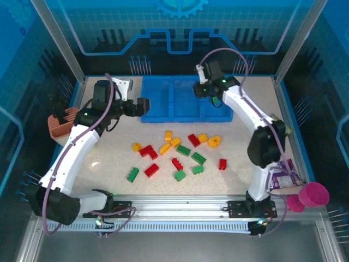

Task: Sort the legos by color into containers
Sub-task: Place the lego in the container.

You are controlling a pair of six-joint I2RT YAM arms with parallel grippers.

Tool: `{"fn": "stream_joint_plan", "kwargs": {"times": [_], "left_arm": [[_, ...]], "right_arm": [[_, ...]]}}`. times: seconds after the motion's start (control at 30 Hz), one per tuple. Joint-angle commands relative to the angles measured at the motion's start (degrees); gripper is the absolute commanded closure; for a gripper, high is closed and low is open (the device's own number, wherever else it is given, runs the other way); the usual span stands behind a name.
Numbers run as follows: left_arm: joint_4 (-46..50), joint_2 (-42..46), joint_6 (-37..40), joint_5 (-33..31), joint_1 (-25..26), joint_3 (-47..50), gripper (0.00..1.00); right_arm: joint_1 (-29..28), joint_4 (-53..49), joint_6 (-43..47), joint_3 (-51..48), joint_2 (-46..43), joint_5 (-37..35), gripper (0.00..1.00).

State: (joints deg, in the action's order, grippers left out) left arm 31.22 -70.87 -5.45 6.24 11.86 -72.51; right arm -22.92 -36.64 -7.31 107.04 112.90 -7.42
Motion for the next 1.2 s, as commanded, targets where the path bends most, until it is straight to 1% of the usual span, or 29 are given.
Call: {"fn": "stream_joint_plan", "kwargs": {"times": [0.0,0.1,0.33,0.47,0.57,0.8,0.93,1.07,1.17], "left_arm": [[2.0,1.3,1.7,-1.1,0.4,-0.9,0.0],[2.8,1.4,2.6,-2.6,0.3,-1.0,0.0],[3.4,0.6,2.8,-2.4,0.4,-2.1,0.01],[4.8,0.9,3.4,-3.0,0.4,-2.6,0.01],[5.1,1.5,3.5,-3.3,0.4,-2.4,0.01],[6.0,2.0,3.5,-3.8,0.4,-2.1,0.01],[6.2,2.2,3.5,-4.1,0.4,-2.2,0.01],[5.9,1.9,3.4,-4.0,0.4,-2.7,0.01],[5.7,2.1,3.1,-3.4,0.4,-3.0,0.01]], "right_arm": [[-1.8,-1.6,3.6,6.3,6.3,2.3,0.73],[-2.7,-2.7,4.5,12.1,12.1,2.4,0.73],[-4.9,-8.4,7.4,26.9,26.1,-3.3,0.72],[-5.2,-9.8,8.2,32.7,31.1,-5.6,0.72],[-4.8,-10.5,7.7,35.4,33.7,-5.2,0.71],[-4.2,-9.8,6.8,36.4,35.9,-3.8,0.65],[-4.1,-9.4,6.7,36.0,34.7,-3.7,0.56],[-4.2,-8.5,6.6,33.6,31.4,-3.4,0.47],[-4.2,-7.3,6.7,30.5,28.0,-3.3,0.49]]}}
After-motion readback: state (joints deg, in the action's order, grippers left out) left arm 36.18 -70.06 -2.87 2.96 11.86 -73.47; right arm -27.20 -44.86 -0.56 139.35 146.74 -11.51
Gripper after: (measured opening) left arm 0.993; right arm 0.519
